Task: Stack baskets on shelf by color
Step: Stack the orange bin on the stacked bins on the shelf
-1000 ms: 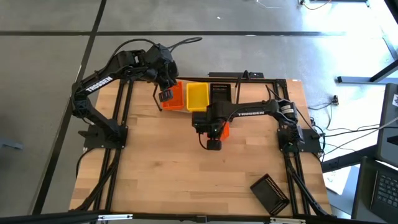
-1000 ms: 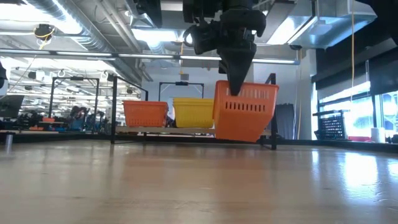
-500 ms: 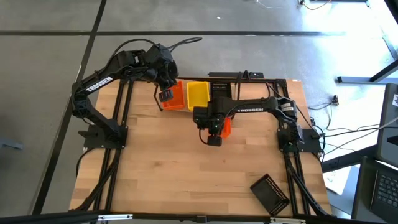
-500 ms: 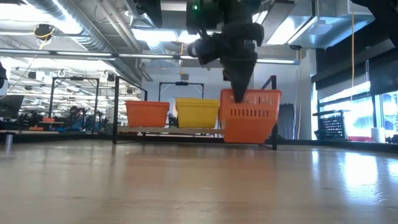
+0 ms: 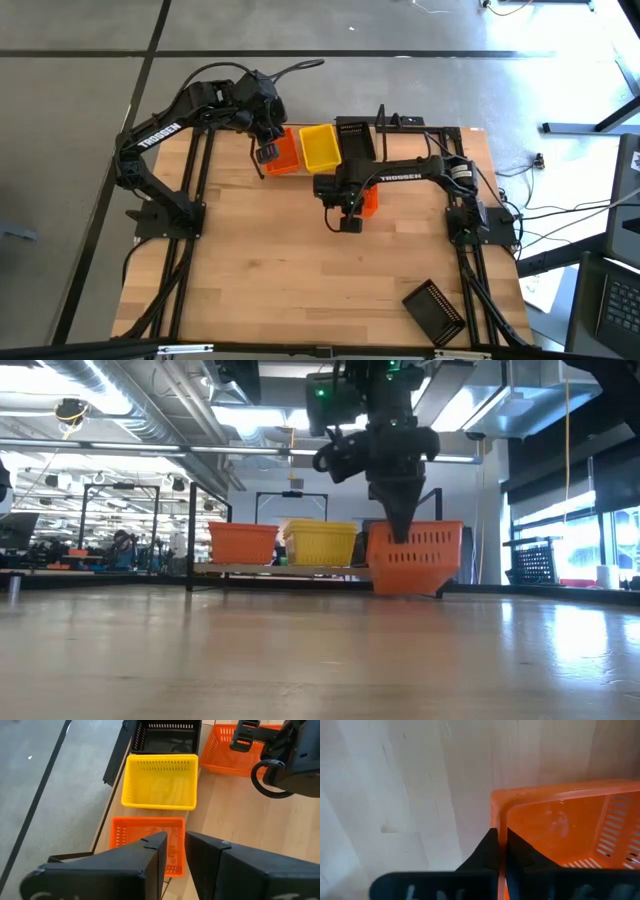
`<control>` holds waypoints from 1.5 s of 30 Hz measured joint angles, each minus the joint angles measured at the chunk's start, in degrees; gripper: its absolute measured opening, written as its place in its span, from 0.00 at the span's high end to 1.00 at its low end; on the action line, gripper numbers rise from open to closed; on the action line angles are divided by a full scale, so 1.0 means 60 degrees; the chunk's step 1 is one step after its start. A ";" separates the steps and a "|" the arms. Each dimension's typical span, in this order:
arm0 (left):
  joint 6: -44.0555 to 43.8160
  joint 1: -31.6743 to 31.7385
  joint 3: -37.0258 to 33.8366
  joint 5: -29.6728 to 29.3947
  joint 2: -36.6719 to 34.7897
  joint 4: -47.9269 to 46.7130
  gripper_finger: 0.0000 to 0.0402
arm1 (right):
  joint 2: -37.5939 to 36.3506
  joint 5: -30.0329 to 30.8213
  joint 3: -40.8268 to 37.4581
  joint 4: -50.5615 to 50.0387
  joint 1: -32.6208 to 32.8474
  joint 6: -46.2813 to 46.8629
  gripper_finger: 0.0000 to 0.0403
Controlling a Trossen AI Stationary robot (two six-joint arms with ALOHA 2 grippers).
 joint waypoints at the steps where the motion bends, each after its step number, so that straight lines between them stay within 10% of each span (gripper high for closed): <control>1: 0.0001 -0.0001 0.0000 0.0000 0.0000 -0.0001 0.85 | -0.0012 -0.0041 0.0000 -0.0039 0.0028 -0.0014 1.00; 22: 0.0010 -0.0246 0.0000 0.0000 0.0000 -0.0036 0.85 | 0.0144 0.0734 0.0076 0.0839 0.2244 -0.4220 1.00; 29: 0.0013 -0.0489 0.0000 0.0000 0.0004 -0.0061 0.85 | 0.0742 -0.0510 0.0076 0.1141 0.2209 -0.3738 0.99; 45: -0.0166 -0.0633 0.0000 0.0000 0.0004 -0.0076 0.85 | 0.1033 -0.0374 0.0080 0.1112 0.2212 -0.3943 0.75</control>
